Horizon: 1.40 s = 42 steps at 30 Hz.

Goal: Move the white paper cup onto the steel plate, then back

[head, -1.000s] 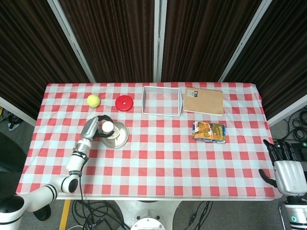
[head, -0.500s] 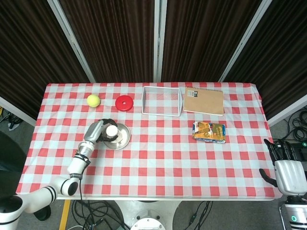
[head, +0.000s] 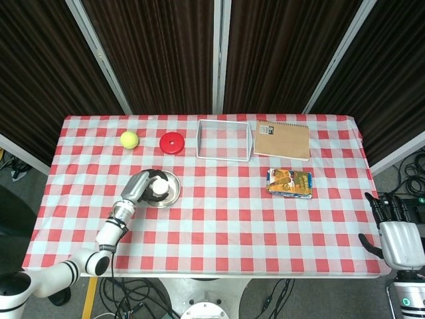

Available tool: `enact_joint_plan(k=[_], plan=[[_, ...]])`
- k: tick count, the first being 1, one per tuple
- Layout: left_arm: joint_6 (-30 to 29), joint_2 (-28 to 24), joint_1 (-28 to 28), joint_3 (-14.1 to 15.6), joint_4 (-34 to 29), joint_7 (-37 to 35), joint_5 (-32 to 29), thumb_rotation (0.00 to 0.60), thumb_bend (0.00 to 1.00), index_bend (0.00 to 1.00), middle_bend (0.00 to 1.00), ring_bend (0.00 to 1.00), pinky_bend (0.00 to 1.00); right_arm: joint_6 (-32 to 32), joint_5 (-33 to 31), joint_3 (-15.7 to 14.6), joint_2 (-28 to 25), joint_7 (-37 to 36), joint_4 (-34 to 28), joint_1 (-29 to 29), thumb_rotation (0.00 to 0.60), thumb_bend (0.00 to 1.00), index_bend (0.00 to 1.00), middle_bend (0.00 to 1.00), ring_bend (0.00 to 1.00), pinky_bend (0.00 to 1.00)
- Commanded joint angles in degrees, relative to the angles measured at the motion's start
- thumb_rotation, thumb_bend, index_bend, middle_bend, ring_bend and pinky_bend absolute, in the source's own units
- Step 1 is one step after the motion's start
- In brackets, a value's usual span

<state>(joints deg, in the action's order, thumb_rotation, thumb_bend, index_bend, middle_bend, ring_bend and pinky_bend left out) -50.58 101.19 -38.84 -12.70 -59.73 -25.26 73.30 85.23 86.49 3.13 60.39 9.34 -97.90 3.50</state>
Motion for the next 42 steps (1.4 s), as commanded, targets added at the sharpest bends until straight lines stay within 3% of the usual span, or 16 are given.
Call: enact_joint_plan(k=[1,6,13,17,28,38,42], plan=[[-0.19,1.33,-0.55,-1.12,3.44,2.21,-1.65,0.600,0.34,0.47,0.46,0.27,0.20,0.04,-0.09,0.04,-0.03,0.02,-0.03,-0.03,0.600,0.16,0.03,0.18,0.00,0.01],[-0.43,2.44,-0.32,-3.10,6.13,1.67,-4.14,0.600,0.34,0.47,0.46,0.27,0.20,-0.06,-0.04,-0.08,0.07,0.08,-0.04,-0.03,0.600,0.16,0.03,0.18,0.00,0.01],[-0.50,0.30,0.86,-0.51,0.50,-1.21,-0.85,0.600,0.34,0.47,0.46,0.27,0.20,-0.43,0.08,-0.17,0.37,0.33,0.01,0.20,0.600,0.16,0.03,0.18,0.00,0.01],[-0.25,0.36,0.60,0.03,0.50,0.00,-0.45,0.600,0.34,0.47,0.46,0.27,0.19,-0.12,-0.05,-0.13,0.22,0.51,-0.18,0.03,0.600,0.16,0.03,0.18,0.00,0.01],[2.04,2.37,-0.57,-3.76,7.58,0.98,-5.71,0.600,0.34,0.47,0.46,0.27,0.19,0.08,-0.10,-0.17,0.32,0.86,-0.42,-0.12,0.600,0.16,0.03,0.18,0.00,0.01],[-0.06,-1.56,1.51,-0.21,-1.97,-1.27,-0.54,0.600,0.34,0.47,0.46,0.27,0.19,0.24,0.14,-0.33,0.53,0.89,-0.29,-0.24,0.600,0.16,0.03,0.18,0.00,0.01],[0.05,-1.23,1.09,-0.66,-1.25,0.22,-1.28,0.600,0.34,0.47,0.46,0.27,0.19,0.29,0.04,-0.23,0.47,1.14,-0.49,-0.23,0.600,0.16,0.03,0.18,0.00,0.01]])
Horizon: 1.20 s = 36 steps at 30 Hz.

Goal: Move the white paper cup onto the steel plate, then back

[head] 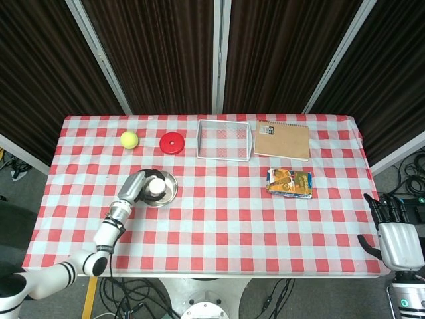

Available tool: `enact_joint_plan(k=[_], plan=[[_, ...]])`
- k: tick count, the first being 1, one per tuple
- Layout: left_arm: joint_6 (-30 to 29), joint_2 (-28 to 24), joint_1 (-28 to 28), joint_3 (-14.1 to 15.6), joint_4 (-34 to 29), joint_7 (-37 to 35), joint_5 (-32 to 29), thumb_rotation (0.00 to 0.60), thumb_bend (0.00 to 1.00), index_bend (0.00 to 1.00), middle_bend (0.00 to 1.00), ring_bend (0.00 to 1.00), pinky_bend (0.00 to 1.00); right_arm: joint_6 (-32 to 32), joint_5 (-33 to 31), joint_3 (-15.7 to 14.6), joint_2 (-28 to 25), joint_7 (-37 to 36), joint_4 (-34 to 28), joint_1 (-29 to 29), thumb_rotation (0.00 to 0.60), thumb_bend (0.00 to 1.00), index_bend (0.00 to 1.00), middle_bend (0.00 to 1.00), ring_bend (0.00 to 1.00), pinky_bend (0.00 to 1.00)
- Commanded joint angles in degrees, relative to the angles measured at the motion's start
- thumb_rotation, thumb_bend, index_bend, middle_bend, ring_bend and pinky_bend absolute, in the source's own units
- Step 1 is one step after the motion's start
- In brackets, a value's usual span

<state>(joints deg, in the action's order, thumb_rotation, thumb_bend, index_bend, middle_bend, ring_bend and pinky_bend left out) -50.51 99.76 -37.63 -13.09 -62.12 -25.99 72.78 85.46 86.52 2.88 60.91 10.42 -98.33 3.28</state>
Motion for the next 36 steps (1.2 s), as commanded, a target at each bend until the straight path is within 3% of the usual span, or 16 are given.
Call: enact_joint_plan(k=[1,9,22,31,36], plan=[[0.29,0.49,-0.35,-0.70,1.86,1.24,-1.41,0.600,0.34,0.47,0.46,0.27,0.19,0.12,0.01,0.07,-0.11,0.13,-0.12,-0.02,0.600,0.16,0.03,0.18,0.00,0.01],[1.86,3.54,-2.01,-3.70,9.53,4.58,-6.24,0.600,0.34,0.47,0.46,0.27,0.19,0.27,0.11,0.00,-0.31,0.40,-0.61,-0.13,0.600,0.16,0.03,0.18,0.00,0.01],[1.91,-0.67,-0.06,-0.66,-0.09,-1.22,-1.51,0.600,0.34,0.47,0.46,0.27,0.19,0.82,0.56,-0.06,-0.22,0.10,-0.46,-0.38,0.600,0.16,0.03,0.18,0.00,0.01],[-3.66,-3.32,1.42,-4.23,-0.67,-3.15,-2.40,0.600,0.34,0.47,0.46,0.27,0.19,1.99,1.24,-0.04,-0.40,-0.13,-0.52,-0.84,0.600,0.16,0.03,0.18,0.00,0.01],[-2.45,-1.32,0.22,-6.58,7.36,1.18,-7.20,0.600,0.34,0.47,0.46,0.27,0.18,2.20,1.50,-0.22,-0.29,-0.52,-0.28,-1.06,0.600,0.16,0.03,0.18,0.00,0.01]])
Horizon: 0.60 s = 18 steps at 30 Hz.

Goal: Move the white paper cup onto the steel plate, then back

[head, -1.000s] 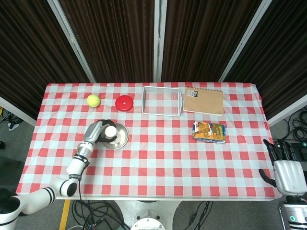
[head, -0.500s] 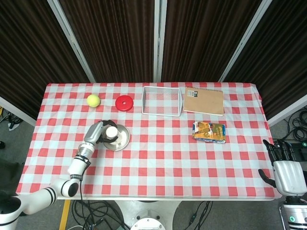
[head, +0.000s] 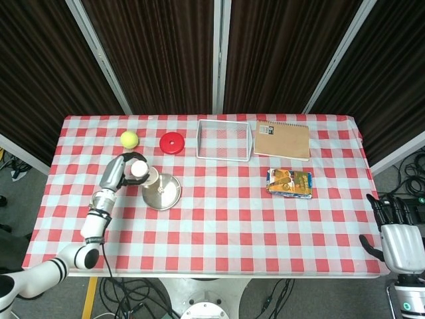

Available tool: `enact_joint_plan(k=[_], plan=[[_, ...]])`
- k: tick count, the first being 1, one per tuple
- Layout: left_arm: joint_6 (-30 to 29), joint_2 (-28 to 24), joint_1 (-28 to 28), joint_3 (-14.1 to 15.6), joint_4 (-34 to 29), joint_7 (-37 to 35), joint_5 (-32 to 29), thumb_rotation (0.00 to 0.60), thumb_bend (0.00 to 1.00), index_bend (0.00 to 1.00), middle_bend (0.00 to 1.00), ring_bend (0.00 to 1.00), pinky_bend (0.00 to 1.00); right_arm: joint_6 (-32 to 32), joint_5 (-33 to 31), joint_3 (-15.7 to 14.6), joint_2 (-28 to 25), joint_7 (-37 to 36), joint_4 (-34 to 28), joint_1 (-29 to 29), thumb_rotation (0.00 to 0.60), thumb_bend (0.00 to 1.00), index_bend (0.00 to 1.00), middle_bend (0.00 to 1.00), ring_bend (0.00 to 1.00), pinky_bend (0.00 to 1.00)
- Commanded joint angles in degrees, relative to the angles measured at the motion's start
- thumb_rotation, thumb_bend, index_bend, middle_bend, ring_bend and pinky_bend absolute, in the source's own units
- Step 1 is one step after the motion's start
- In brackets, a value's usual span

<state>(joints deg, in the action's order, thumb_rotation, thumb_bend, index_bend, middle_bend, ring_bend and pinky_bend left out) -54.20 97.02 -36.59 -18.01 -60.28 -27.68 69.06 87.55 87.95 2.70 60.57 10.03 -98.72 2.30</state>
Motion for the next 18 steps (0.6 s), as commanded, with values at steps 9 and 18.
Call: enact_joint_plan(k=[9,18], plan=[[6.82,6.41,-2.83,-1.66,16.35,6.12,-7.32,0.600,0.29,0.28,0.34,0.18,0.11,0.28,0.36,-0.19,0.21,-0.50,0.55,-0.29,0.600,0.16,0.03,0.18,0.00,0.01],[-3.84,0.89,2.27,-0.42,7.32,4.15,-2.11,0.600,0.25,0.11,0.19,0.11,0.07,-0.13,0.12,0.35,0.09,-2.47,2.09,0.16,0.600,0.16,0.03,0.18,0.00,0.01]])
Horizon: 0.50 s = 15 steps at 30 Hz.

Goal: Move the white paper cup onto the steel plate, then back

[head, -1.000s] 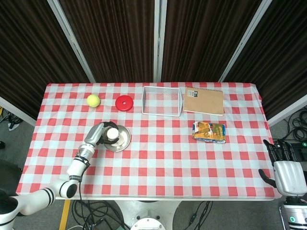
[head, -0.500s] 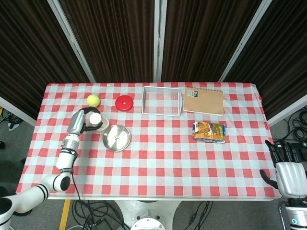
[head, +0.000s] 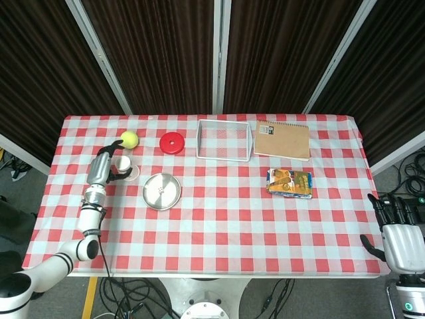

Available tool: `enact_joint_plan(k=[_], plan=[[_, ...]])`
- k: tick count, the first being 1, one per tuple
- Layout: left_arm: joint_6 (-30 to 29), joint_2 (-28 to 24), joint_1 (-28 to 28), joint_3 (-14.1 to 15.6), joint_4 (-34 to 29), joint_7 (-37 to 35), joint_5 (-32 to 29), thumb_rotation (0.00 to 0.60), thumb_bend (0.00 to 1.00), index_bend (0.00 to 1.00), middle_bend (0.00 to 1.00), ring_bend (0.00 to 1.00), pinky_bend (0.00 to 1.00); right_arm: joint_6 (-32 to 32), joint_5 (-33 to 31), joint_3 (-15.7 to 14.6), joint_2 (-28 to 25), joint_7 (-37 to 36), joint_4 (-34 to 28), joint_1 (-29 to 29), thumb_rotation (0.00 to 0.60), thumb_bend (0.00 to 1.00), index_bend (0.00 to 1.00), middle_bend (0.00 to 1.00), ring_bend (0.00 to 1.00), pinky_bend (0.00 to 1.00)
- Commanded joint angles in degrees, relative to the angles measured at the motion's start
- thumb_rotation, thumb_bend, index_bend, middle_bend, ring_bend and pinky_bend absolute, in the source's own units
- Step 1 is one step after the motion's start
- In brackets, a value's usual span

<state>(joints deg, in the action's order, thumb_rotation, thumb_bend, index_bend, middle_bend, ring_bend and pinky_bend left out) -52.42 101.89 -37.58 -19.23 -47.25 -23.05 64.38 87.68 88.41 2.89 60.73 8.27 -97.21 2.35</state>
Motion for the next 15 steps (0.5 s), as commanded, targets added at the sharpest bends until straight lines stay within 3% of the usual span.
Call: enact_joint_plan(k=[1,5,9,15], plan=[[-6.98,-5.51,4.36,1.16,-7.67,-0.28,3.14,0.600,0.25,0.11,0.19,0.11,0.07,-0.34,-0.58,0.26,-0.08,-1.21,0.94,0.13,0.600,0.16,0.03,0.18,0.00,0.01],[-15.94,-11.79,10.01,3.98,-14.48,3.43,7.08,0.600,0.25,0.15,0.20,0.11,0.07,-0.34,-1.85,0.75,0.65,-4.09,3.44,-0.05,0.600,0.16,0.03,0.17,0.00,0.01],[-24.52,-18.60,16.37,9.14,-19.75,13.82,11.26,0.600,0.25,0.18,0.21,0.11,0.06,-0.56,-3.04,1.09,1.91,-7.48,6.43,-0.25,0.600,0.16,0.03,0.14,0.00,0.01],[-31.66,-26.79,24.71,14.05,-30.98,20.78,12.51,0.600,0.25,0.20,0.23,0.11,0.05,-1.00,-0.63,0.56,2.40,-12.82,8.32,0.50,0.600,0.16,0.03,0.12,0.00,0.01]])
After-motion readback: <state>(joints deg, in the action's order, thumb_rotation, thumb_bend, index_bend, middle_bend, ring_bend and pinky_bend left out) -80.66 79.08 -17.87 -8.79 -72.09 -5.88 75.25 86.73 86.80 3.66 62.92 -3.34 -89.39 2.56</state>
